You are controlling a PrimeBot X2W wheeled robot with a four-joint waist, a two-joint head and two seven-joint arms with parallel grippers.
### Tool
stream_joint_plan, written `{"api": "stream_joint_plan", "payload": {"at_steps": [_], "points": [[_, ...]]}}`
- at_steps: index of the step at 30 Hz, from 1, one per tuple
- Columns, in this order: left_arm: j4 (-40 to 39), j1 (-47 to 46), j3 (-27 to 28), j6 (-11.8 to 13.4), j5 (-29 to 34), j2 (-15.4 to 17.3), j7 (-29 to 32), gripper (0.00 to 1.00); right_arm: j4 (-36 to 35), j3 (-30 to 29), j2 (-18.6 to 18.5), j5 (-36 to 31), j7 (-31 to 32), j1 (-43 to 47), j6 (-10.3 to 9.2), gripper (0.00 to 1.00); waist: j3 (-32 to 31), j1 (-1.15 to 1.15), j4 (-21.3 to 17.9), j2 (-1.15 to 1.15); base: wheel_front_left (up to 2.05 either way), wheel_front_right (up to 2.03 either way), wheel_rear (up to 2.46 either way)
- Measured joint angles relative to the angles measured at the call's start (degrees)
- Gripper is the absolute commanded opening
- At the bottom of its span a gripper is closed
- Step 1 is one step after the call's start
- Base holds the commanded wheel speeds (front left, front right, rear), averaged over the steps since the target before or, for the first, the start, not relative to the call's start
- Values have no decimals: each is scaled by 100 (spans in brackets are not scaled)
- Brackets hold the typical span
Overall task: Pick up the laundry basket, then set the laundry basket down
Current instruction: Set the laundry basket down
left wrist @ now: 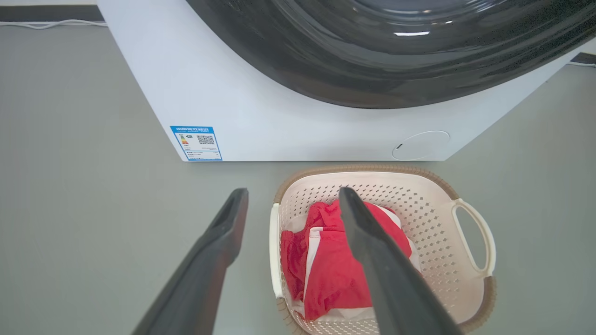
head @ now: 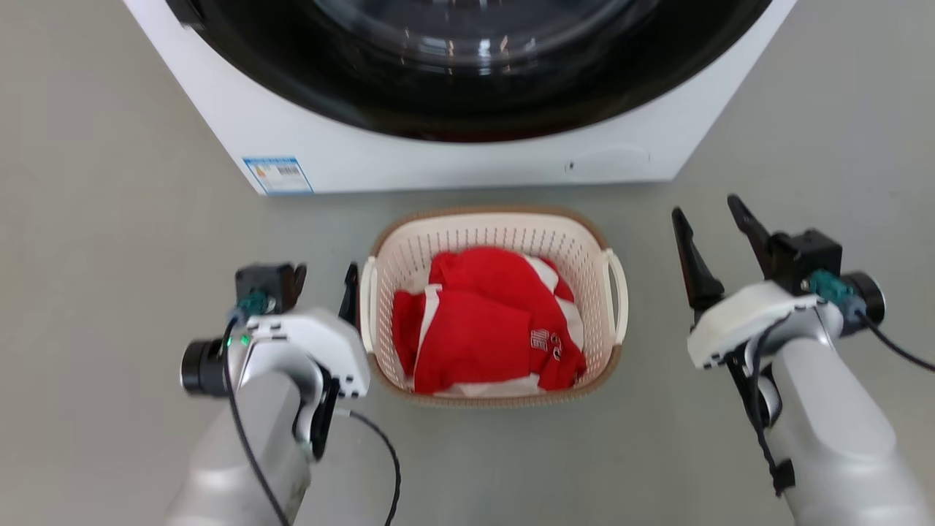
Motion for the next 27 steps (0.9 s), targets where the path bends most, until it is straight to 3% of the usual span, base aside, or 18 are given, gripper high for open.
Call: {"api": "stream_joint_plan", "payload": {"at_steps": [13, 27], "points": [[-983, 1536, 983, -24, 416, 209, 1, 100, -605, 40, -21, 7, 0, 1081, 0, 100, -1093, 0, 11, 0, 0, 0, 0], [-2072, 2668, 1557, -159, 1056, 78, 1, 100, -1210, 14, -34, 7, 0, 2040, 0, 100, -1756, 0, 6, 0, 0, 0, 0]]}}
